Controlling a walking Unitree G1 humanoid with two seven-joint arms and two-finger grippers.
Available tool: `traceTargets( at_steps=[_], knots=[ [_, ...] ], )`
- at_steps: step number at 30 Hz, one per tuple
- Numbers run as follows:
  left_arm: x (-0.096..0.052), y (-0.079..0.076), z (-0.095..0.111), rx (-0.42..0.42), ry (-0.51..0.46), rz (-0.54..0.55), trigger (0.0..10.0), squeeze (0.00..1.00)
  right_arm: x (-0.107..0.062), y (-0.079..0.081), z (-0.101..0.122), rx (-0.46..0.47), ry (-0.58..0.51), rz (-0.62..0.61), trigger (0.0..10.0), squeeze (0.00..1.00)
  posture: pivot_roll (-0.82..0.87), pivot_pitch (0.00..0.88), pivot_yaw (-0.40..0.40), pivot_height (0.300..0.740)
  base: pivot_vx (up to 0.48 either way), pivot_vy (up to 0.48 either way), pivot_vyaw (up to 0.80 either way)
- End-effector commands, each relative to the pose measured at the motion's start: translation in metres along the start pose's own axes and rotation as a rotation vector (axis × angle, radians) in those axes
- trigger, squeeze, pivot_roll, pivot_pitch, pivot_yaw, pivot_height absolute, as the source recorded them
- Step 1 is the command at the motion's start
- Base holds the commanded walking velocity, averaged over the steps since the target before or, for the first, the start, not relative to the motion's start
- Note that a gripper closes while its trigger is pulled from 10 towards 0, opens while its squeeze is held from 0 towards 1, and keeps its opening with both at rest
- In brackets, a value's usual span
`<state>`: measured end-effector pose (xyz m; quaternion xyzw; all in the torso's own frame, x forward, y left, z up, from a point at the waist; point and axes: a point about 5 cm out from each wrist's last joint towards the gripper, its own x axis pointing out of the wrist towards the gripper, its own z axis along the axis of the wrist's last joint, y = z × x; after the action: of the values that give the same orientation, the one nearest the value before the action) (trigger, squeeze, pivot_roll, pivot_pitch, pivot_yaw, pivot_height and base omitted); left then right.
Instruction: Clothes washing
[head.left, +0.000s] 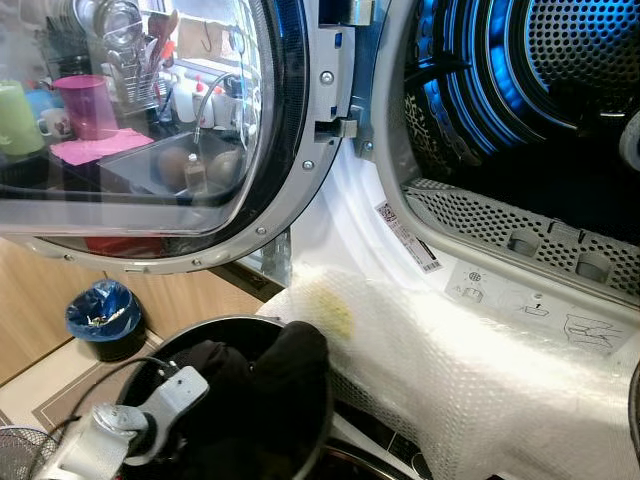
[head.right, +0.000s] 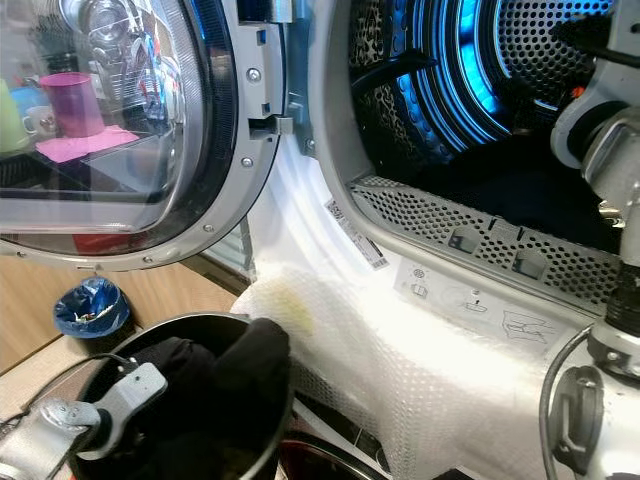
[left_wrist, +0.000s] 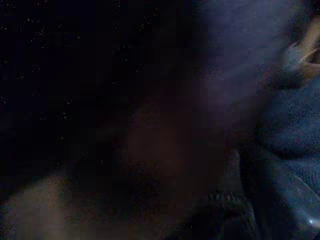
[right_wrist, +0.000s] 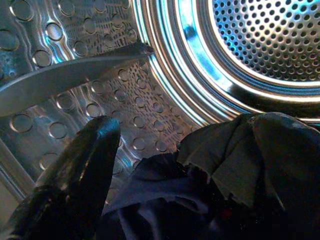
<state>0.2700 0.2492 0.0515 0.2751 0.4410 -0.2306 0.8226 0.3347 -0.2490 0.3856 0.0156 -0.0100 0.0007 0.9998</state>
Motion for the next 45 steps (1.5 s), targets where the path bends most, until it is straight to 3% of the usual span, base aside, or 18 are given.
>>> traceTargets(
  at_steps=[1,3,7,8,17,19,20,25,26,28,29,30,35,37,39,42,45],
  knots=[
    [-0.006,0.014,-0.022,0.061,0.156,0.104,10.0,0.0,0.001,-0.001,-0.001,0.0,-0.004,-0.002,10.0,0.0,0.18,0.0,-0.031,0.74,0.0,0.0,0.0],
    [-0.013,0.028,-0.028,0.034,0.197,0.191,10.0,0.0,0.002,-0.002,-0.003,0.0,-0.002,-0.001,10.0,0.0,0.19,0.0,-0.033,0.74,0.0,0.0,0.0],
    [-0.02,0.038,-0.037,0.067,0.26,0.245,10.0,0.0,0.002,-0.002,-0.004,0.0,0.001,0.001,10.0,0.0,0.19,0.0,-0.033,0.74,0.0,0.0,0.0],
    [-0.027,0.046,-0.046,0.09,0.32,0.286,10.0,0.0,0.002,-0.003,-0.003,0.0,0.001,0.002,10.0,0.0,0.19,0.0,-0.035,0.74,0.0,0.0,0.0],
    [-0.035,0.061,-0.056,0.216,0.416,0.374,10.0,0.0,0.003,-0.003,-0.008,0.003,0.01,0.01,10.0,0.0,0.19,0.0,-0.037,0.74,0.0,0.0,0.0],
    [-0.033,0.06,-0.05,0.231,0.38,0.385,10.0,0.0,0.003,-0.004,-0.009,0.001,0.014,0.006,10.0,0.0,0.19,0.0,-0.039,0.74,0.0,0.0,0.0],
    [-0.029,0.057,-0.04,0.201,0.307,0.37,10.0,0.0,0.003,-0.005,-0.01,0.002,0.014,0.002,10.0,0.0,0.19,0.0,-0.045,0.74,0.0,0.0,0.0],
    [-0.022,0.034,0.003,-0.009,-0.019,0.164,10.0,0.0,0.005,-0.009,-0.012,0.002,0.014,-0.009,10.0,0.0,0.2,0.0,-0.05,0.74,0.0,0.0,0.0],
    [-0.022,0.034,0.003,-0.009,-0.019,0.164,10.0,0.0,0.005,-0.009,-0.012,0.002,0.014,-0.009,10.0,0.0,0.2,0.0,-0.05,0.74,0.0,0.0,0.0],
    [-0.027,0.026,0.012,-0.049,-0.115,0.032,10.0,0.0,0.005,-0.009,-0.014,0.0,0.018,-0.007,10.0,0.0,0.2,0.0,-0.052,0.74,0.0,0.0,0.0],
    [-0.037,0.027,0.011,-0.01,-0.169,-0.052,10.0,0.0,0.006,-0.009,-0.016,-0.002,0.021,-0.006,10.0,0.0,0.2,0.0,-0.052,0.74,0.0,0.0,0.0],
    [-0.041,0.028,0.01,-0.015,-0.175,-0.071,10.0,0.0,0.007,-0.009,-0.016,-0.004,0.022,-0.005,10.0,0.0,0.2,0.0,-0.053,0.74,0.0,0.0,0.0],
    [-0.064,0.043,0.006,0.013,-0.227,-0.088,10.0,0.0,0.008,-0.011,-0.018,-0.007,0.025,-0.006,10.0,0.0,0.21,0.0,-0.054,0.74,0.0,0.0,0.0],
    [-0.08,0.041,0.019,0.034,-0.339,-0.169,10.0,0.0,0.008,-0.011,-0.019,-0.012,0.03,-0.003,10.0,0.0,0.21,0.0,-0.058,0.74,0.0,0.0,0.0],
    [-0.087,0.039,0.024,0.053,-0.377,-0.209,10.0,0.0,0.008,-0.011,-0.019,-0.015,0.032,-0.002,10.0,0.0,0.21,0.0,-0.059,0.74,0.0,0.0,0.0],
    [-0.096,0.039,0.027,0.106,-0.378,-0.24,10.0,0.0,0.009,-0.01,-0.019,-0.016,0.031,0.003,10.0,0.0,0.21,0.0,-0.059,0.74,0.0,0.0,0.0],
    [-0.097,0.051,0.018,0.194,-0.26,-0.15,10.0,0.0,0.009,-0.011,-0.017,-0.015,0.023,0.005,10.0,0.0,0.21,0.0,-0.06,0.74,0.0,0.0,0.0]
  ],
)
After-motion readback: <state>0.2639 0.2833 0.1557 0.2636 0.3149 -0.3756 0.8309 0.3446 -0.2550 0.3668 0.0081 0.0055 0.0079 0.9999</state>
